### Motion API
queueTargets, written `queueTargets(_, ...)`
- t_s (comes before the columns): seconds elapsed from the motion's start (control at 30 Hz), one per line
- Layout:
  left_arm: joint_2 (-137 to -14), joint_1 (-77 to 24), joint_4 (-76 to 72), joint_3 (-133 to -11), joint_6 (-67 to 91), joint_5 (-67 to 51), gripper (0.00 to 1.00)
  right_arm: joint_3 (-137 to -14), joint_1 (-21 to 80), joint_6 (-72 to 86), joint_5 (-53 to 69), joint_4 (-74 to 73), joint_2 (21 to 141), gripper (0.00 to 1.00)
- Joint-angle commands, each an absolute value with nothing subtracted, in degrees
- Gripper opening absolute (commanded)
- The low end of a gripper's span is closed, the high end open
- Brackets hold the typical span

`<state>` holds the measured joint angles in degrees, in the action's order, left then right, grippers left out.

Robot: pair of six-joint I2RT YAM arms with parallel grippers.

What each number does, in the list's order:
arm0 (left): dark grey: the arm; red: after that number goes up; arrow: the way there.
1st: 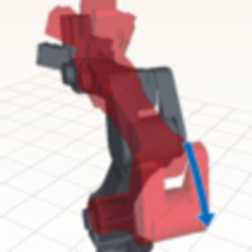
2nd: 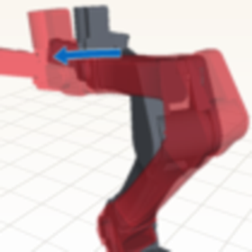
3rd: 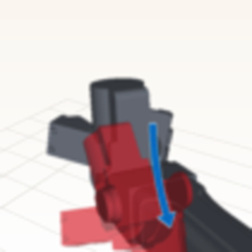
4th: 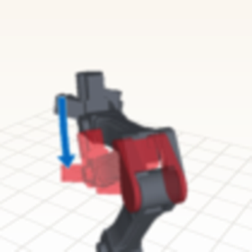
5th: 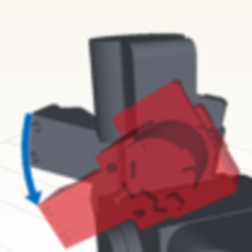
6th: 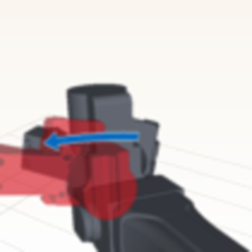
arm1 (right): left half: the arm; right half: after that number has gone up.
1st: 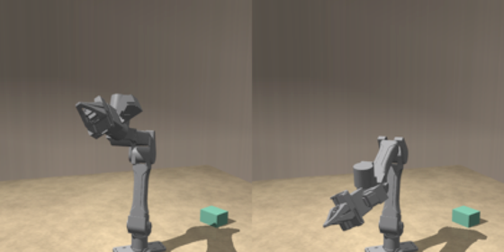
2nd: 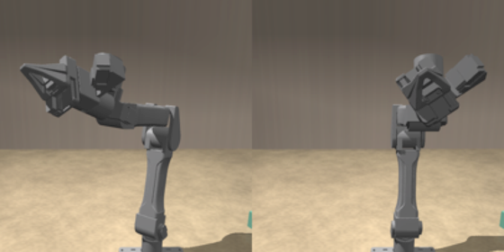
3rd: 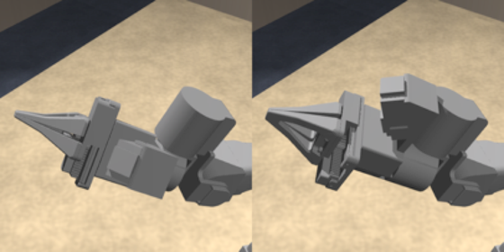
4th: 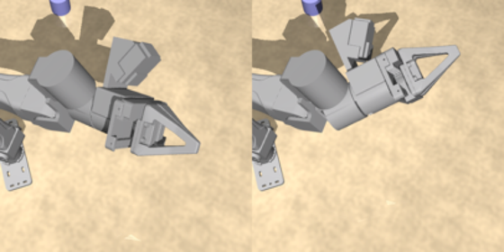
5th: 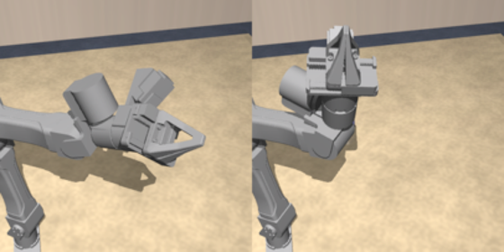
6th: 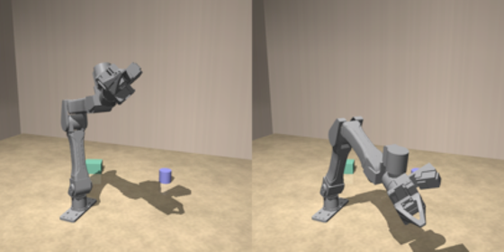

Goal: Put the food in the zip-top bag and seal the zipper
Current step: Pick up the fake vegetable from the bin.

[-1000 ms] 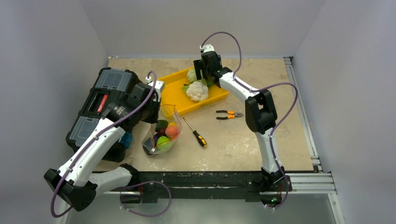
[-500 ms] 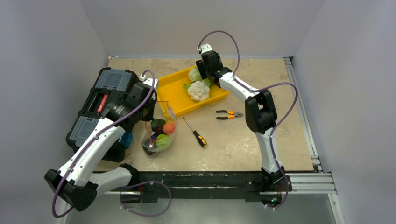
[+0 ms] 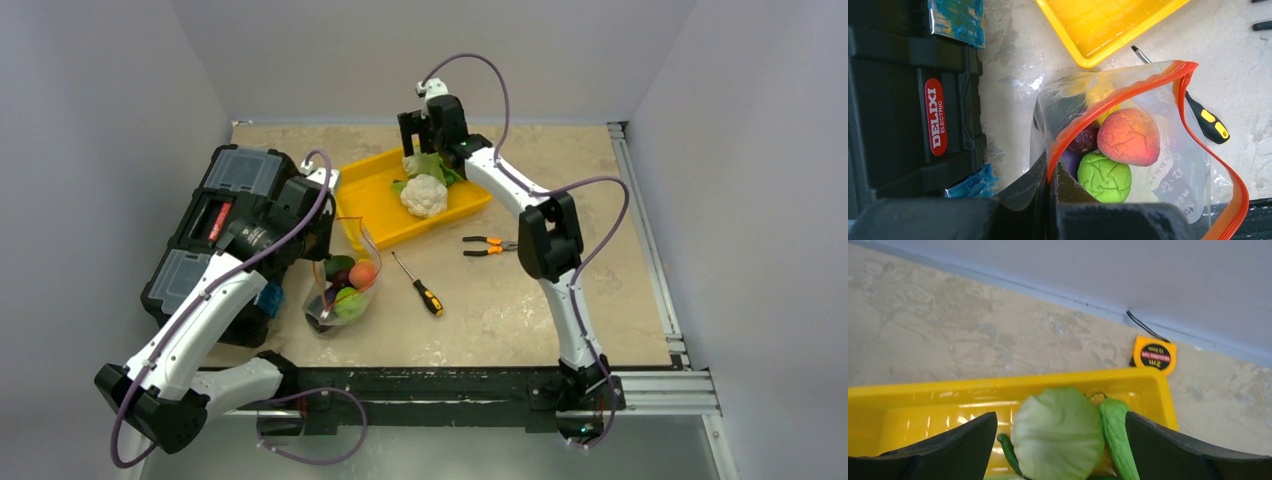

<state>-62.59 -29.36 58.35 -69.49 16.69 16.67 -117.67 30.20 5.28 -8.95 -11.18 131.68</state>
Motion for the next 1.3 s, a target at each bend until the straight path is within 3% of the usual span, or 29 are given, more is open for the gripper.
queueTargets(0.0, -60.65, -29.07, 57.81, -69.11, 15.91, 15.5, 0.0, -127.04, 30.1, 8.53, -6.77, -13.09, 137.59, 0.99)
queueTargets(0.33, -60.33, -29.07, 57.29, -68.73, 15.99, 14.52, 0.0, -127.83, 31.36, 8.28, -7.49, -13.63, 142.07, 0.98)
queueTargets(0.47, -60.56, -29.02, 57.26, -68.9, 15.99, 14.33, 0.0, -128.2, 31.51, 8.13, -8.14, -14.18, 142.49, 0.92)
queueTargets(0.53, -60.49, -29.01, 57.36, -69.02, 16.0, 14.17, 0.0, -128.3, 31.54, 7.88, -8.27, -14.09, 141.96, 0.85)
queueTargets(0.83, -59.72, -29.08, 58.46, -69.46, 16.44, 14.29, 0.0, -126.39, 31.53, 7.14, -6.5, -14.01, 133.53, 0.34)
queueTargets(1.03, -58.73, -29.09, 60.03, -70.67, 15.64, 17.44, 0.0, -121.19, 31.55, 8.34, -5.17, -13.22, 126.9, 0.1)
queueTargets(1.13, -58.59, -29.05, 61.68, -72.59, 15.21, 19.31, 0.0, -118.54, 31.5, 9.0, -4.45, -12.66, 124.36, 0.01)
queueTargets(1.27, -58.27, -29.0, 64.3, -77.67, 14.63, 21.02, 0.0, -115.41, 31.5, 9.24, -4.29, -11.72, 122.34, 0.0)
